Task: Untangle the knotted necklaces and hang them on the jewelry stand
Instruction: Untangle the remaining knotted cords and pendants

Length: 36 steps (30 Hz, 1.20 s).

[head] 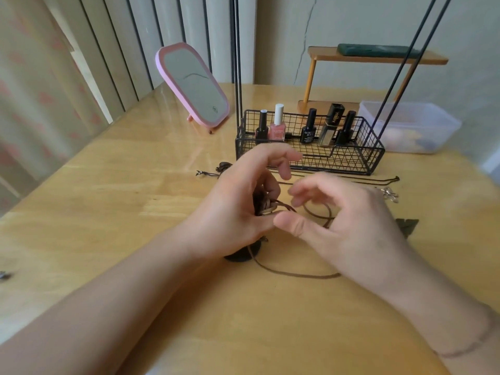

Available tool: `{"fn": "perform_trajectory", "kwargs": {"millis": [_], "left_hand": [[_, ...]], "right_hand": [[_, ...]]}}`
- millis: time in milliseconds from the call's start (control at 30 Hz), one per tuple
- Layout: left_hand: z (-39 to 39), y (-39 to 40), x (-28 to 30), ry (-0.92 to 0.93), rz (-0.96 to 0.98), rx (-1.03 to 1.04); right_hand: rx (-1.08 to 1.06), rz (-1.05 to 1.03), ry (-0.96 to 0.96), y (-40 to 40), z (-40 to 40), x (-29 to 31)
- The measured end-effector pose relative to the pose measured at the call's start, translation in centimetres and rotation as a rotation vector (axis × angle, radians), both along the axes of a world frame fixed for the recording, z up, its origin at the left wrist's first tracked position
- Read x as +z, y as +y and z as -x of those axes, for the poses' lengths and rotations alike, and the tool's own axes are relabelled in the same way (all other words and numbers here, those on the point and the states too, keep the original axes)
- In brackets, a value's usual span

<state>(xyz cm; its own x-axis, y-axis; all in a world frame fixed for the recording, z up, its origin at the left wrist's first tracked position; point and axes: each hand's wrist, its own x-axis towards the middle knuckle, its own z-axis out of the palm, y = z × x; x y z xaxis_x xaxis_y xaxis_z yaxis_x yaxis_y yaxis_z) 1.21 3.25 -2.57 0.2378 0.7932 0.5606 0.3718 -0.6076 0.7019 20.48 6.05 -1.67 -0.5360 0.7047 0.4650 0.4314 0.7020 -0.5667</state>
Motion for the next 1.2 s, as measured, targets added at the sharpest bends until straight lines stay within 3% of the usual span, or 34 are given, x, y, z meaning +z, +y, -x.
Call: {"fn": "perform_trajectory", "kwargs": {"millis": [200, 433, 633, 867, 1200], "left_hand": [[-0.4, -0.1, 0.1, 0.007, -0.019, -0.026], [0.4, -0.3, 0.5, 0.113, -0.106, -0.009], [0.2, -0.8, 0.8, 0.058, -0.097, 0.059], [0.1, -0.6, 0.6, 0.144, -0.105, -0.006], [0.3, -0.5, 0.5, -0.047, -0.069, 0.014]], "right_hand": [[0.295, 0.446, 0.148, 0.4, 0.3, -0.6], [0.273, 0.195, 0.166, 1.1, -1.0, 0.5], [0.268, 0.089, 0.221, 1.1, -1.2, 0.8], [0.284, 0.179, 0.239, 0.7, -1.1, 0.9], [0.260, 0.427, 0.309, 1.1, -1.2, 1.0]]}}
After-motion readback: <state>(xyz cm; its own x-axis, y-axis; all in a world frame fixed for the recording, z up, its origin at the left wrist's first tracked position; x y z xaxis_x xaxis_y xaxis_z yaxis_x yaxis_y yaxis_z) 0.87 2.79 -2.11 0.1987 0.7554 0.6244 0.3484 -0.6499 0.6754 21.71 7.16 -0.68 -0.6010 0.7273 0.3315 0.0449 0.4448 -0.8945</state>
